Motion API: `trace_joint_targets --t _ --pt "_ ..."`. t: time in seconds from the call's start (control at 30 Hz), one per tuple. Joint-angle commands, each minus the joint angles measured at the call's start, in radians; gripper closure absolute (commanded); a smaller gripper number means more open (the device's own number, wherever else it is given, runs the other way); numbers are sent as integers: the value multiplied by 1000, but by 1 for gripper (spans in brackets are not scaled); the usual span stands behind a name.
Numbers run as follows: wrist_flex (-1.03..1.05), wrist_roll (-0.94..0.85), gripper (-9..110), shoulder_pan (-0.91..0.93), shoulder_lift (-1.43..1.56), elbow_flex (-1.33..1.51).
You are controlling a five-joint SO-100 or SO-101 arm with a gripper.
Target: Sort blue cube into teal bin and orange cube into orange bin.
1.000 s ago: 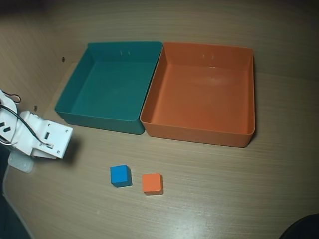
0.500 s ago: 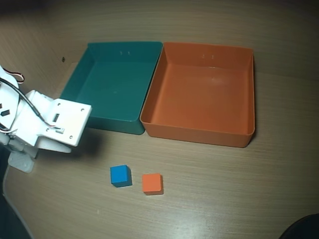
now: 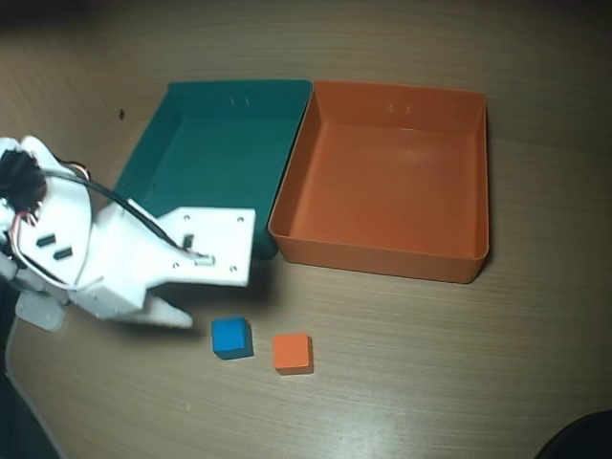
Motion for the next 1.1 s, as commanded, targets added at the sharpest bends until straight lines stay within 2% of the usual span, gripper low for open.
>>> trace_joint_targets --t 0.0,0.27,0.57,0.87,1.07 --pt "-29 -78 79 11 -40 -89" --pt "-91 -115 78 17 -232 -198" --pt "-91 -126 77 18 -282 -199" --pt "-92 -127 66 52 -298 -199" --pt "-94 -127 65 51 -383 -215"
